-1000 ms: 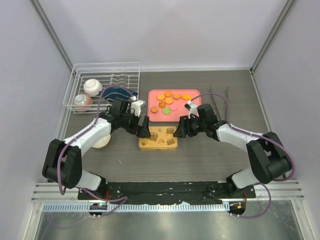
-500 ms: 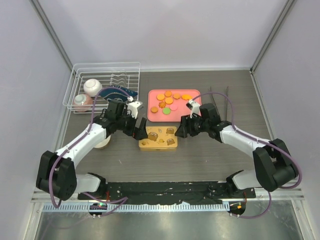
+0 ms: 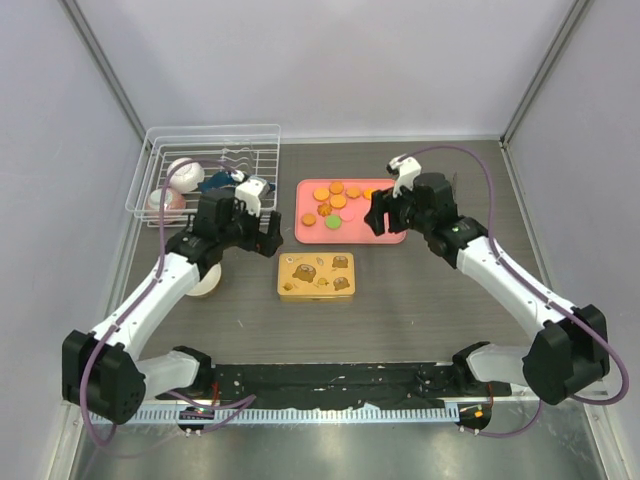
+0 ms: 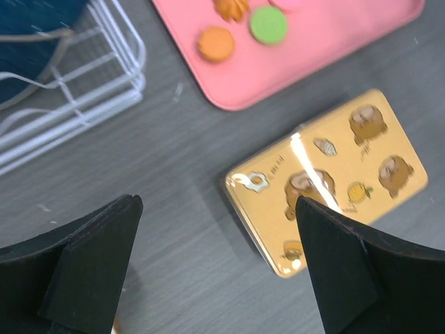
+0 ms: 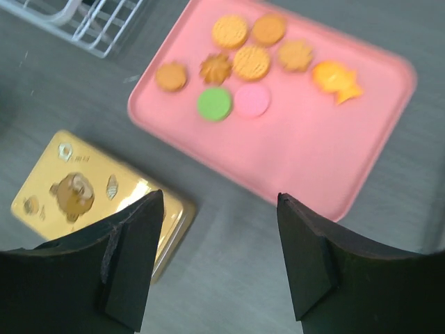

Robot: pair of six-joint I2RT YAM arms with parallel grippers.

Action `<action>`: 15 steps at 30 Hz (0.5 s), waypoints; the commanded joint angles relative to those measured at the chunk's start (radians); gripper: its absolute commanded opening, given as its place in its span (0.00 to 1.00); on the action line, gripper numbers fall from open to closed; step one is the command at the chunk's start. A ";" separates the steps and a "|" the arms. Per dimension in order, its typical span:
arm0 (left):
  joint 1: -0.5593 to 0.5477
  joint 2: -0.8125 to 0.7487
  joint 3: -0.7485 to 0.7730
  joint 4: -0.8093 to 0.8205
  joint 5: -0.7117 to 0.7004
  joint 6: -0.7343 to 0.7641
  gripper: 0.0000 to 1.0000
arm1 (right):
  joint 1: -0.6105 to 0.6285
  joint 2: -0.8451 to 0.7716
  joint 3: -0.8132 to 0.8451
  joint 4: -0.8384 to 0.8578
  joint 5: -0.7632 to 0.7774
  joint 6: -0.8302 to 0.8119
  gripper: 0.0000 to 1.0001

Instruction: Pack the cookies

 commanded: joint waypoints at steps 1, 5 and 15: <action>0.023 -0.044 0.063 0.133 -0.161 -0.035 1.00 | -0.018 -0.039 0.104 -0.032 0.172 -0.094 0.71; 0.052 -0.072 0.085 0.201 -0.250 -0.038 1.00 | -0.068 -0.039 0.156 -0.032 0.242 -0.105 0.71; 0.155 -0.079 0.186 0.274 -0.299 -0.079 1.00 | -0.225 -0.015 0.237 0.055 0.263 -0.036 0.73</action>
